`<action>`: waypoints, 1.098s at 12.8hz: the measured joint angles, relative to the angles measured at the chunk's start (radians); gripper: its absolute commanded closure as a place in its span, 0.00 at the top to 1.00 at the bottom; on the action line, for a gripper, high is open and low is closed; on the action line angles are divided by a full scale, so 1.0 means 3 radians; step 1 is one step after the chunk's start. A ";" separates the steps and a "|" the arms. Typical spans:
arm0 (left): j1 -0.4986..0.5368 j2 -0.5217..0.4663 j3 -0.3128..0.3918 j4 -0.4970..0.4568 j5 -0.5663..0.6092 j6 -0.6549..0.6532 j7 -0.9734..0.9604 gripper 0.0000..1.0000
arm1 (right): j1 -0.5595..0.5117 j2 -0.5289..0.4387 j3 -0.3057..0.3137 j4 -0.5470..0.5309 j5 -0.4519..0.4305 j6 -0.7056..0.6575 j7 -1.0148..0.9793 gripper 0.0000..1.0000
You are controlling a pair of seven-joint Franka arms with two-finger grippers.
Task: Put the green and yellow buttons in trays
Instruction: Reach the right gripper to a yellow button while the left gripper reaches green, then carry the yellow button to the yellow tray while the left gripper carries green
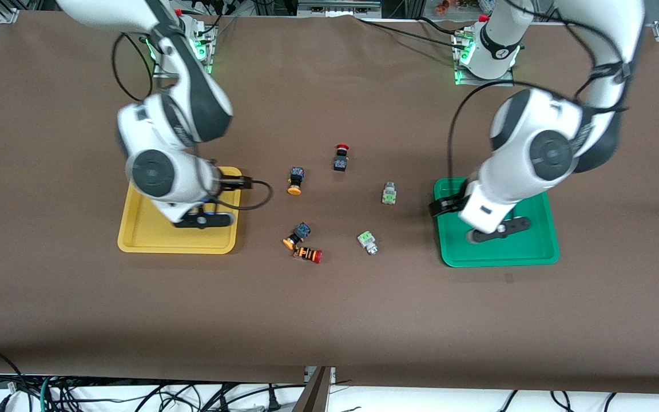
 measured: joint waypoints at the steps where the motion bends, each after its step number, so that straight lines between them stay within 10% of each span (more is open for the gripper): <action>1: -0.0115 0.0135 0.0000 0.0037 0.0015 0.0042 -0.0114 1.00 | 0.0148 0.0100 0.0002 -0.0006 0.0008 0.0117 0.0205 1.00; 9: -0.0473 0.0312 -0.0115 -0.0737 0.0411 0.0701 0.0769 1.00 | 0.0601 0.0530 -0.0001 -0.0376 0.0135 0.1042 0.0690 0.99; 13: -0.0490 0.0547 -0.0113 -0.0894 0.0569 0.1087 0.0769 1.00 | 0.0692 0.0614 -0.0001 -0.0415 0.0137 0.1168 0.0726 0.02; 14: -0.0489 0.0598 -0.0112 -0.0894 0.0571 0.1145 0.0770 0.52 | 0.0701 0.0614 -0.0001 -0.0417 0.0137 0.1168 0.0741 0.00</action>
